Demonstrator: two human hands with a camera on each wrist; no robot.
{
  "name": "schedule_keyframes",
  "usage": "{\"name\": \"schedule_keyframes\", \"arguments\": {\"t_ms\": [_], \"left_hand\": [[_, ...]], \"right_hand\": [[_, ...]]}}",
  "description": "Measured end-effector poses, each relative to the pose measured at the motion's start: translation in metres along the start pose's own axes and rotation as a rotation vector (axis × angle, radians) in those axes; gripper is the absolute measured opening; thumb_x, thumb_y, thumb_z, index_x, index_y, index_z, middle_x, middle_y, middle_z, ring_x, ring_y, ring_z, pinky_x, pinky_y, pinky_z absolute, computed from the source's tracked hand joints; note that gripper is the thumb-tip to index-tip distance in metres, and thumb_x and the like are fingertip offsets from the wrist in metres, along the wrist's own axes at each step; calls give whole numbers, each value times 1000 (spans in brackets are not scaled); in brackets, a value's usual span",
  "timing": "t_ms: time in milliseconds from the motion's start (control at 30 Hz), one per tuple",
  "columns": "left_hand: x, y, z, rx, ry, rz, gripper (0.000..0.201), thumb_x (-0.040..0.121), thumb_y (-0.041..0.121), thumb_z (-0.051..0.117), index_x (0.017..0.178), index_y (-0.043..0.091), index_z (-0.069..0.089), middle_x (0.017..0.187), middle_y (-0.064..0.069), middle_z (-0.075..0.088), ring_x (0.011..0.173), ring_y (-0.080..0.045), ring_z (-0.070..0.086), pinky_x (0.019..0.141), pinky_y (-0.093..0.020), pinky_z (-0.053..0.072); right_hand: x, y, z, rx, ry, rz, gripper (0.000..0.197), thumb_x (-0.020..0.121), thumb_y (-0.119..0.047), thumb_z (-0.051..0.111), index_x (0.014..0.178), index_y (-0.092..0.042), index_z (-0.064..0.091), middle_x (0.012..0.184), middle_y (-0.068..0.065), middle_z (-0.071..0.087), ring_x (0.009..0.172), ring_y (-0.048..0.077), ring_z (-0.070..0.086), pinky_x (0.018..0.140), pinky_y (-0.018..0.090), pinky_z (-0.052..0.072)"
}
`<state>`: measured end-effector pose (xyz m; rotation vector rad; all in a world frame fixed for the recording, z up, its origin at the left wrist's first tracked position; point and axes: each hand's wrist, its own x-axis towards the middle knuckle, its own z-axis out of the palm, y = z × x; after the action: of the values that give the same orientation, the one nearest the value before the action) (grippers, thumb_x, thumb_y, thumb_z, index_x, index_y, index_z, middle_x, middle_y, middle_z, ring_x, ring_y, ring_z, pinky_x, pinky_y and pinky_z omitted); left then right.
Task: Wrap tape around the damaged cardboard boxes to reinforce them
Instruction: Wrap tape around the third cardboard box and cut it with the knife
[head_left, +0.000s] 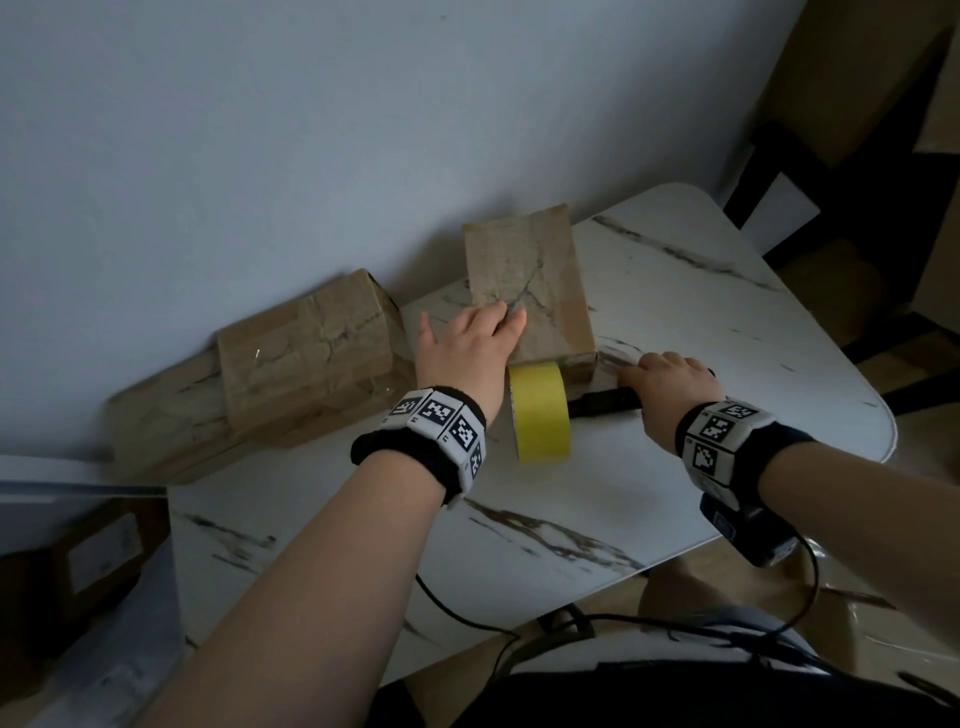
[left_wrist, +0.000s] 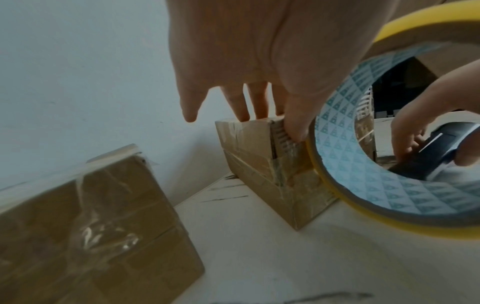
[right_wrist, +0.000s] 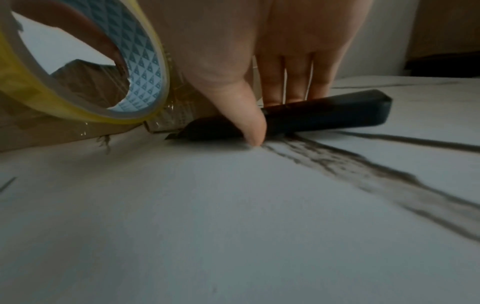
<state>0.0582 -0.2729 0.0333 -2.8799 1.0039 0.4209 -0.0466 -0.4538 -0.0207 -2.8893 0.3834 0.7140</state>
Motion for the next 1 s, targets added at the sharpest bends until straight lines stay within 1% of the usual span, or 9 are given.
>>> {"name": "schedule_keyframes", "arguments": {"t_ms": [133,267,400,467,567,667,833,900,1000], "left_hand": [[3,-5,3,-35,-18,-4,68,94,3,36,149,36,14,157,10,13,144,-14,10,115,-58,5],[6,-11,7,-73,-22,16,71,93,5,41,149,37,11,158,14,9,145,-10,7,114,-57,6],[12,-21,13,-197,-66,73,70,92,12,48,150,31,14,159,12,8,146,-10,6,116,-51,16],[13,-23,13,-284,-22,87,64,92,15,51,149,27,23,158,7,14,146,-14,9,117,-46,17],[2,-20,8,-334,190,22,51,90,23,58,138,21,45,151,0,33,141,-23,24,115,-38,22],[-12,-18,3,-323,271,-114,39,87,31,63,120,13,57,129,-7,48,120,-26,44,97,-36,40],[-35,-17,4,-472,142,-205,23,94,36,51,106,19,61,110,-2,56,92,-20,57,77,-33,49],[-39,-12,7,-637,34,-233,33,93,46,50,108,19,61,102,1,62,90,-18,59,77,-30,47],[-38,2,10,-877,-195,-278,58,83,61,55,122,18,55,113,-1,60,102,-18,57,85,-30,46]], "right_hand": [[-11,5,-3,39,27,2,38,85,-16,51,122,-25,49,113,1,52,108,22,49,91,30,39],[-27,9,-11,155,28,75,21,88,-18,46,108,-21,52,94,-1,50,82,21,51,67,29,42],[-38,-2,-31,368,164,75,13,85,-22,54,97,-18,53,87,1,52,76,23,49,62,28,37],[-38,-16,-47,488,262,41,12,83,-23,58,91,-19,50,81,1,52,73,24,50,61,28,36],[-27,-41,-70,545,328,-22,14,86,-25,59,87,-18,48,79,1,51,73,23,51,62,28,36],[-7,-61,-84,464,262,-67,15,88,-25,62,90,-18,49,83,1,50,78,20,51,66,28,36],[15,-68,-76,400,156,-50,31,81,-31,72,99,-15,52,86,1,53,79,20,52,66,28,39],[18,-67,-77,425,159,-53,40,78,-33,75,105,-13,54,90,2,55,80,20,52,67,29,41],[23,-67,-82,401,142,-57,44,77,-33,75,110,-12,54,92,3,55,87,22,54,69,28,40]]}}
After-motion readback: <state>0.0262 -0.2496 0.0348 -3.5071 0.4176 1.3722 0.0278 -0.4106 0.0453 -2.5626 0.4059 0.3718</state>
